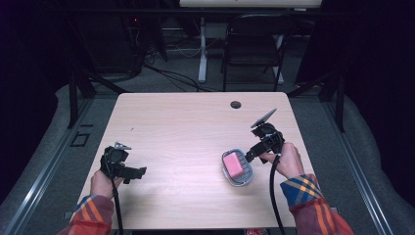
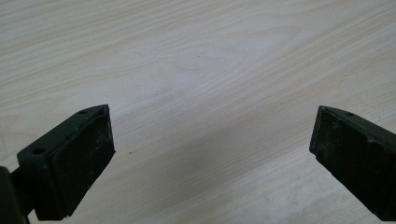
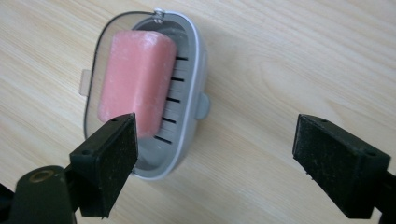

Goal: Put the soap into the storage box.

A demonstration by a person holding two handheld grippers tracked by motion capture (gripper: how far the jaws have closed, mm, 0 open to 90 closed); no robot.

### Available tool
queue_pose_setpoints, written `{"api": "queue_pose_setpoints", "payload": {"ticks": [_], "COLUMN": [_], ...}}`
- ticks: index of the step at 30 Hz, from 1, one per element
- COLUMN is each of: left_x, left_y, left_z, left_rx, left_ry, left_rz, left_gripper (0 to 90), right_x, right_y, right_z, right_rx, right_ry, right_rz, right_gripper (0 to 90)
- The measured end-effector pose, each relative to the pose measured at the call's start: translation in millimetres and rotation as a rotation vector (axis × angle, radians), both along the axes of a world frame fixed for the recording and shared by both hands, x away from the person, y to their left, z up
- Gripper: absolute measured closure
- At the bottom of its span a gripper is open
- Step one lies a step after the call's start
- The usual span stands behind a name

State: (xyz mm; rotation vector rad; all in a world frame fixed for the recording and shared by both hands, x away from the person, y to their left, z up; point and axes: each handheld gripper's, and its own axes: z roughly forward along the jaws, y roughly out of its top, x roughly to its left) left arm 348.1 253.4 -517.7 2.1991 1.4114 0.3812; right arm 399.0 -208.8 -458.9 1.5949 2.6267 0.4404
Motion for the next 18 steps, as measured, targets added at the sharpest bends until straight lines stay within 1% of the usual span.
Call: {"api": "queue_pose_setpoints", "payload": {"ticks": [1,2,4,5,9,11,12,13,15,16,18], "left_x": [0.0,0.0,0.0,0.0,-0.2,-0.3,-0.3,-0.3,-0.3,-0.4,-0.3], "left_y": [-0.1,-0.1,0.0,0.0,-0.1,0.0,0.1,0.1,0.0,-0.4,-0.5], "left_z": [0.0,0.0,0.1,0.1,0.1,0.1,0.1,0.1,0.0,-0.3,-0.2], "left_rx": [0.001,0.001,0.001,0.001,0.001,0.000,0.003,0.002,0.002,0.001,0.001], "left_ry": [0.000,0.000,0.000,-0.001,-0.002,-0.002,-0.002,-0.001,-0.002,-0.003,0.002], "left_rz": [0.000,0.000,-0.002,-0.001,-0.001,-0.001,-0.001,-0.002,-0.001,0.003,0.000], "left_gripper": [0.0,0.0,0.0,0.0,0.0,0.0,0.0,0.0,0.0,0.0,0.0], "right_x": [-2.5,-3.9,-5.7,-10.1,-18.4,-20.3,-24.0,-26.5,-28.4,-30.0,-34.0], "right_y": [-2.7,-6.3,-9.3,-14.4,-23.9,-26.4,-31.1,-33.1,-35.6,-38.2,-43.5], "right_z": [0.9,2.1,3.0,4.2,7.4,8.3,9.8,10.0,10.3,9.9,9.9], "right_rx": [-0.004,-0.005,-0.007,-0.003,0.007,0.005,-0.004,0.002,0.005,0.016,-0.007], "right_ry": [-0.013,-0.020,-0.025,-0.050,-0.089,-0.095,-0.107,-0.124,-0.127,-0.136,-0.136], "right_rz": [0.000,0.012,0.017,0.015,0.024,0.031,0.040,0.033,0.031,0.035,0.037], "right_gripper": [13.3,12.5,11.5,9.5,7.1,7.0,6.7,6.6,6.3,6.2,5.9]}}
